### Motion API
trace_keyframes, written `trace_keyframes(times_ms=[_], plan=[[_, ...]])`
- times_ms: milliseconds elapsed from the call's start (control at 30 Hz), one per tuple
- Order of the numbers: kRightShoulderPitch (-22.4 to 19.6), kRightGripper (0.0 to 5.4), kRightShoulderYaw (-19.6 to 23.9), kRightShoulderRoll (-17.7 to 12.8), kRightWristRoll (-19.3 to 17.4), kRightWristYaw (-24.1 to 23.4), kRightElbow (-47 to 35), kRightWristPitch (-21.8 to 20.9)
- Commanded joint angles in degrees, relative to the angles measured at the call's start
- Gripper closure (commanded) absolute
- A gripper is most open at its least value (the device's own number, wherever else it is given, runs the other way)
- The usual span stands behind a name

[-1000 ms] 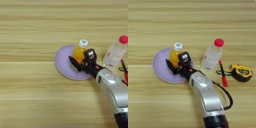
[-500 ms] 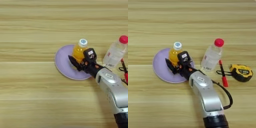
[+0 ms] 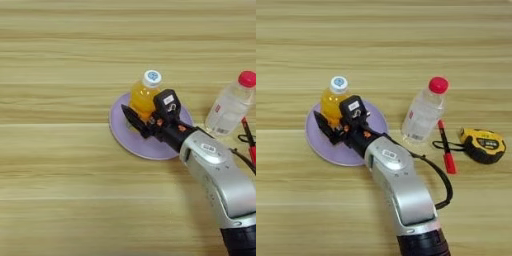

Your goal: Move the objects on the table

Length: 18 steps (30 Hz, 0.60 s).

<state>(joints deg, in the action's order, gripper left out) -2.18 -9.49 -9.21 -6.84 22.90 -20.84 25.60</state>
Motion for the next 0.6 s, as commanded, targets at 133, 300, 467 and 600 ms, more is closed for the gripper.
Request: trace_keyframes(times_ms=[133, 300, 467, 600], plan=[[-2.7, 1.97, -4.5, 2.1, 0.8, -1.7, -5.6, -0.3], [-3.4, 1.97, -9.4, 4.6, 2.3, -3.4, -5.5, 1.1], [-2.4, 1.97, -13.7, 6.4, 3.3, -4.3, -5.6, 1.5], [-1.7, 1.97, -15.9, 7.5, 3.2, -4.7, -5.0, 0.8]])
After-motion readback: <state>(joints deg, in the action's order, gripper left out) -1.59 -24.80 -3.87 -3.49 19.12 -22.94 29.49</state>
